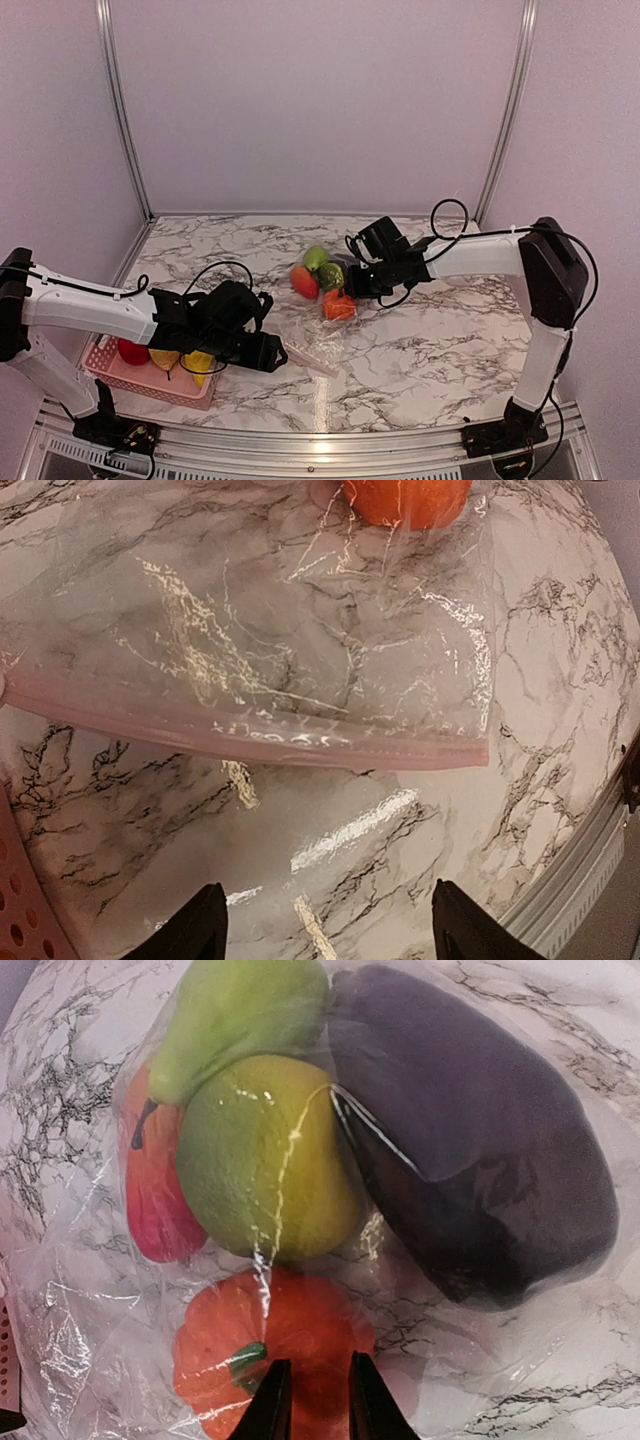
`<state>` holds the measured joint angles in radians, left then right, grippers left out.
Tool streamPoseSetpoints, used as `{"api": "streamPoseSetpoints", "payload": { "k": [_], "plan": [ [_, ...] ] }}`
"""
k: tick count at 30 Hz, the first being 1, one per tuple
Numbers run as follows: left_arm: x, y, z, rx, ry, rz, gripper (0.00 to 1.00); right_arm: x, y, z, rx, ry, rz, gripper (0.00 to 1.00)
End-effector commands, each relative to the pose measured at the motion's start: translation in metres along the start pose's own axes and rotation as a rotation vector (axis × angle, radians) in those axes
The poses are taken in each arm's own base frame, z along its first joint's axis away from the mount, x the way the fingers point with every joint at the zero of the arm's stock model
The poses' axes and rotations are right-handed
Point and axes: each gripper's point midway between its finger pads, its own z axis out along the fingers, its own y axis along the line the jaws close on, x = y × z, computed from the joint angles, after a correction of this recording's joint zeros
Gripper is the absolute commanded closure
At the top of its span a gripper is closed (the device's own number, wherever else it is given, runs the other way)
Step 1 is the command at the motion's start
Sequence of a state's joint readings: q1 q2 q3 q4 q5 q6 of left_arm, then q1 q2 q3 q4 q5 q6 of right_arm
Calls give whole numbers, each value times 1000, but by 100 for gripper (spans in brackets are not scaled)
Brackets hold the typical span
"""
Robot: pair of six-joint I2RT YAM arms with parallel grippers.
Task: Open the zip-top bag and remove the fake food
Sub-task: Pick up the fake vegetable from the zipper food storage bag.
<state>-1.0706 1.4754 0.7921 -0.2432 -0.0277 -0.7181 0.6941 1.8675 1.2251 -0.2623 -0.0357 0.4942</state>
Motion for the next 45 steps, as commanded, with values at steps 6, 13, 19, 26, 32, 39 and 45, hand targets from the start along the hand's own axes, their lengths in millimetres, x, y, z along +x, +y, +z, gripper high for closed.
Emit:
{"api": "streamPoseSetpoints", "payload": {
  "k": [6,13,19,26,32,39,45],
  "plan": [
    [-2,-4,0,6,-21,6,28,-20,-4,12,5,-35,11,79],
    [-3,-6,3,9,-22,9,28,-12,-7,21,9,-11,5,78],
    [-5,-6,9,2,-35,7,33,-3,-11,26,14,10,-2,78],
    [-12,-3,21,-30,-70,10,48,2,-7,26,10,23,-35,76],
    [-21,0,33,-74,-106,9,58,1,0,20,10,14,-66,75],
    [-34,-1,42,-88,-162,-15,66,8,12,18,-5,34,-119,74],
    [-40,2,52,-124,-176,-25,66,19,10,18,28,61,-162,70]
  ]
}}
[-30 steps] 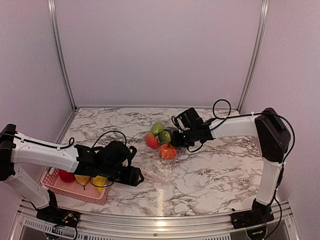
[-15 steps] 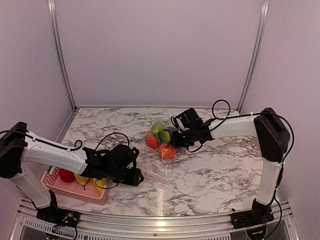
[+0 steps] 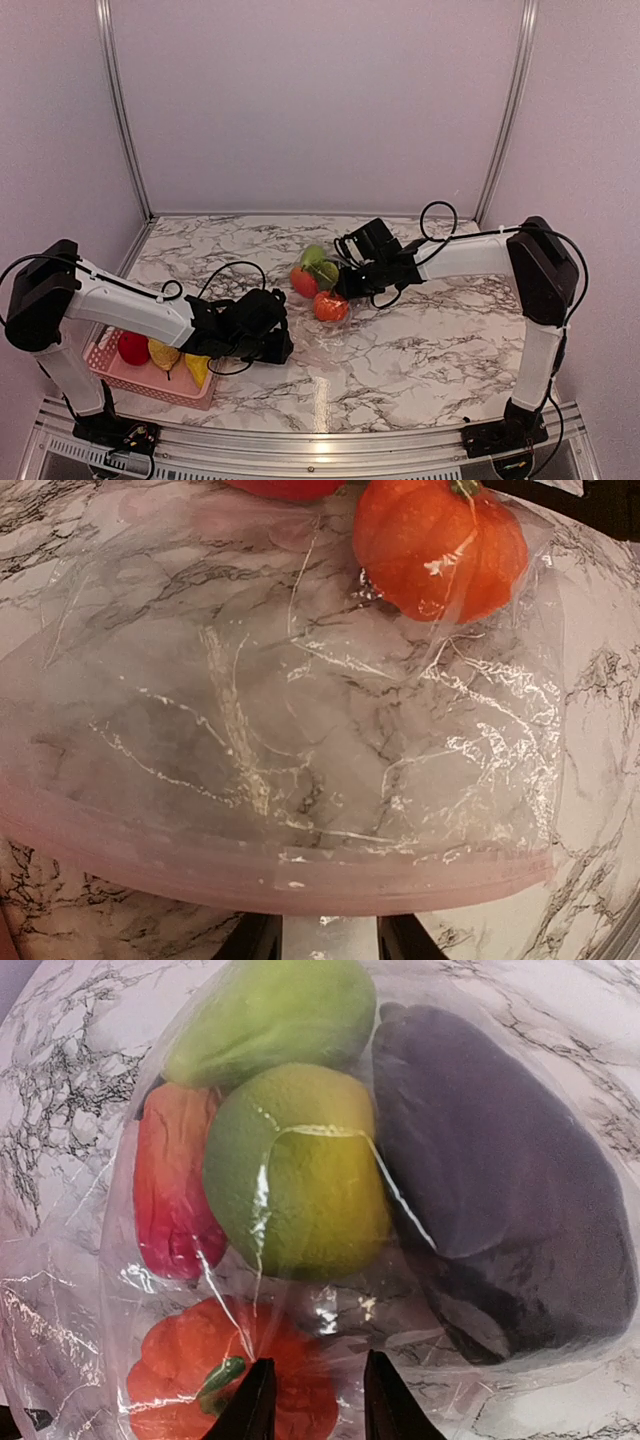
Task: Open the zip-top bag and remove the fake food
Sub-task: Pick up the fake vegetable from the zipper food storage bag.
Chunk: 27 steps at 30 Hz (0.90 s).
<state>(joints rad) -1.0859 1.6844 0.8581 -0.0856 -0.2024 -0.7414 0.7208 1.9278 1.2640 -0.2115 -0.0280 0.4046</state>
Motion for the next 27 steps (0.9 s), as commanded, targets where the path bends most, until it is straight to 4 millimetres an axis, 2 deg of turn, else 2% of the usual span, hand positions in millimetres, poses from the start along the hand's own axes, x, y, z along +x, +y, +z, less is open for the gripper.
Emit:
{"api": "streamPoseSetpoints", "payload": {
  "k": [1,11,14,18,23,27],
  "plan": [
    [-14,-7,9,-11,-53,-20,65,25,-4,2,47,89,-50,69],
    [-11,-2,-1,8,-74,-42,65,25,-25,9,130,78,-10,69],
    [-9,-2,1,8,-67,-38,65,24,-23,10,131,80,-24,72],
    [-19,-13,-1,46,-104,-48,65,25,-13,7,124,75,-47,71],
    [-17,-9,3,33,-105,-50,63,30,-9,7,104,71,-72,64],
    [-15,-9,2,42,-102,-60,62,32,-9,10,106,78,-88,52]
  ]
}}
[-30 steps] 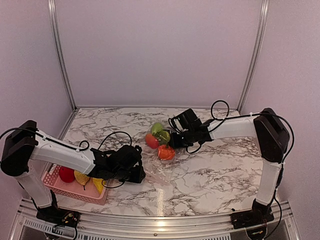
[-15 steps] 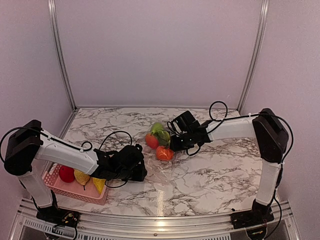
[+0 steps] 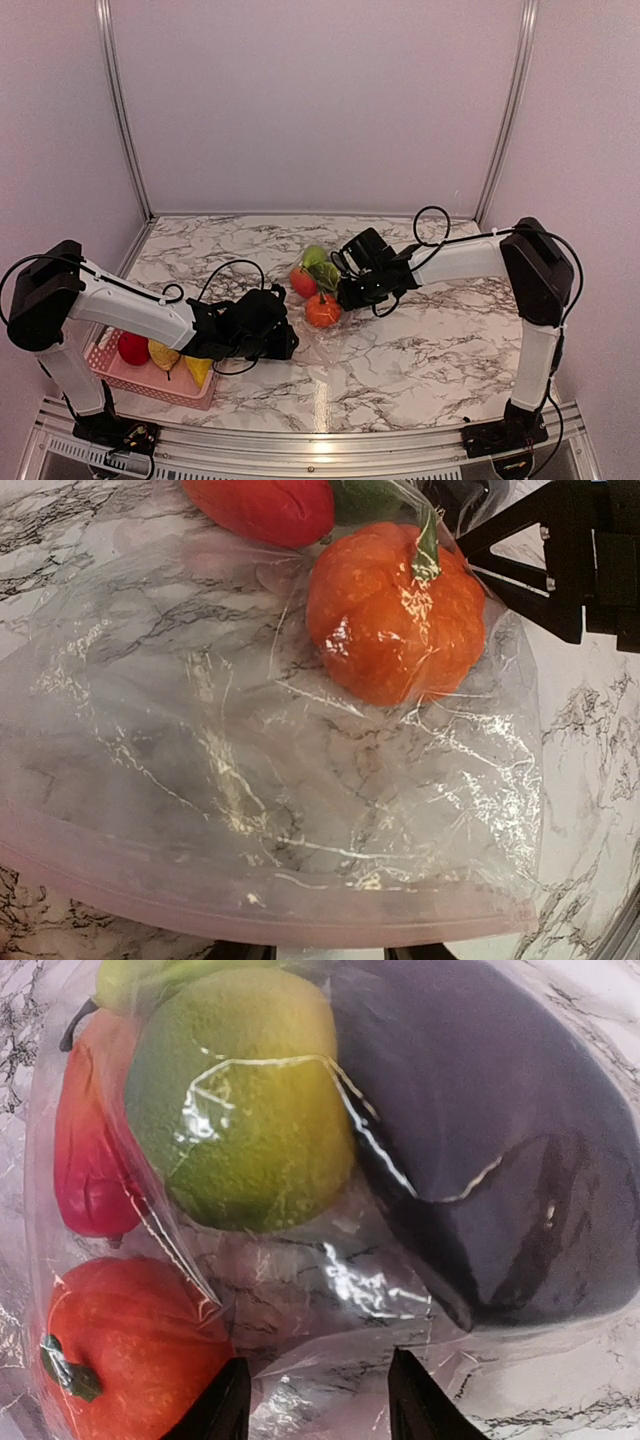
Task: Open the zip-top bag and remove the fake food
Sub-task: Pick up the fake vegetable from the zipper food storage bag.
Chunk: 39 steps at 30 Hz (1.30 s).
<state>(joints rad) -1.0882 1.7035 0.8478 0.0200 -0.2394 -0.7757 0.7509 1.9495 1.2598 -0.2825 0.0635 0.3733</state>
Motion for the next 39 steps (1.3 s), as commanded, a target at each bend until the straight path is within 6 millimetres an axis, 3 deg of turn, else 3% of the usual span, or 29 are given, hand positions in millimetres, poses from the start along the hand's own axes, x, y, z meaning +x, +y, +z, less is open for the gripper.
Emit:
{"api": "streamPoseSetpoints", "payload": {
  "k": [1,11,15,18,26,39],
  "plan": [
    [-1,-1,-4,15,-25,-13,62,9,4,5,4,19,-36,51],
    [6,8,-6,-3,-13,-11,62,21,-1,22,64,68,-75,33],
    [8,11,-8,-7,-12,-12,61,17,-3,14,84,63,-61,30],
    [9,13,-9,-9,-10,-11,61,4,-2,-5,82,26,-48,33],
    [11,12,-7,-1,-7,-9,61,-20,5,-50,50,-48,-11,54],
    [10,9,-6,0,-2,-7,62,-24,53,-41,-115,-48,-19,58]
  ]
}}
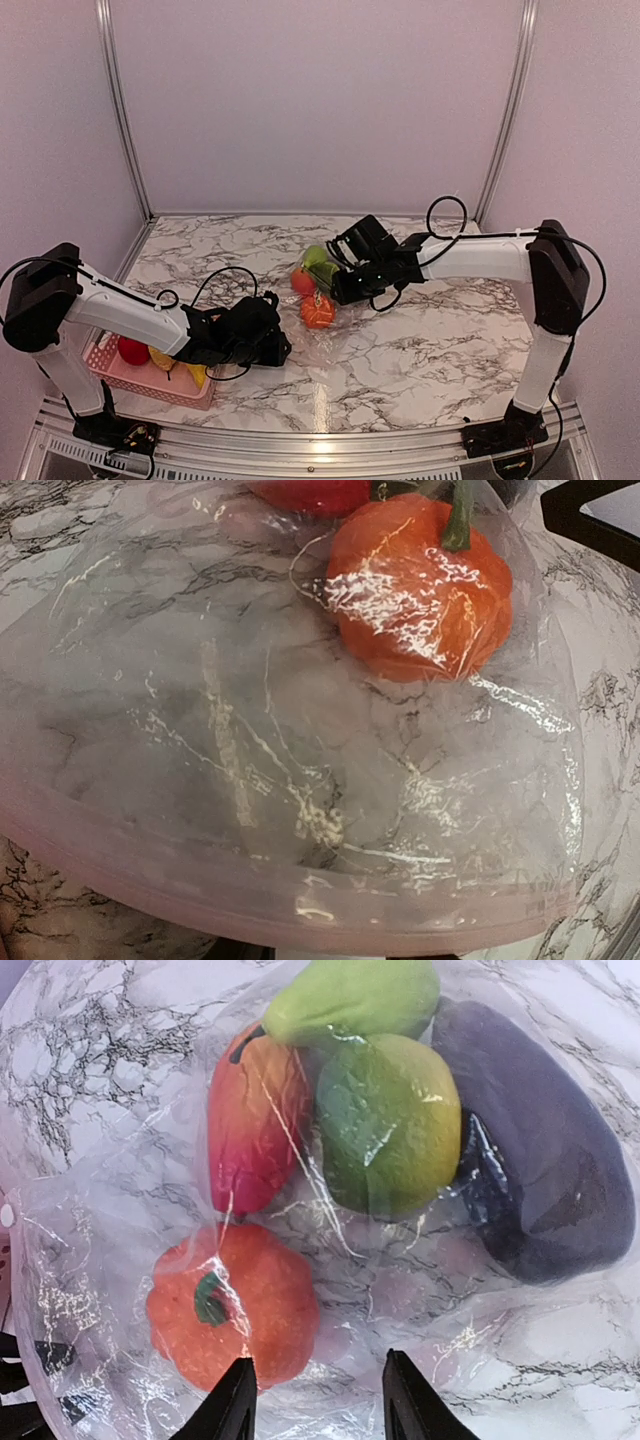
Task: Open the zip-top bag and remove the fake food
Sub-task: Pick up the fake vegetable from the zipper food storage bag.
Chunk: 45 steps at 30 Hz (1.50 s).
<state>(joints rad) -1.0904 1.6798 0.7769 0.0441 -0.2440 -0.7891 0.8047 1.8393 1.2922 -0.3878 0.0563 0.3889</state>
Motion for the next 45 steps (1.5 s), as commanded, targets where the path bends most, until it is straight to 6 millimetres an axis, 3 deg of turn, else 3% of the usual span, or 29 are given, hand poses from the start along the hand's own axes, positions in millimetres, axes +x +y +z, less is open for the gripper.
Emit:
{"api": "streamPoseSetpoints", "payload": {
  "k": [1,5,12,19,36,45],
  "plan": [
    [-5,-7,-3,18,-13,1,62,-14,23,8,-69,-27,9,59],
    [-5,-7,-2,16,-11,3,62,-12,23,22,-66,-15,25,63],
    [-4,-7,-2,13,-8,0,62,-17,15,30,-47,-42,67,67],
    [-5,-7,-2,15,-14,-4,62,-9,14,41,-49,-18,63,72],
    [-8,-10,1,8,-10,6,62,-11,4,51,-33,-17,69,89],
    [-9,-10,-3,5,-16,5,62,-9,-1,58,-22,-3,69,93]
  ]
}}
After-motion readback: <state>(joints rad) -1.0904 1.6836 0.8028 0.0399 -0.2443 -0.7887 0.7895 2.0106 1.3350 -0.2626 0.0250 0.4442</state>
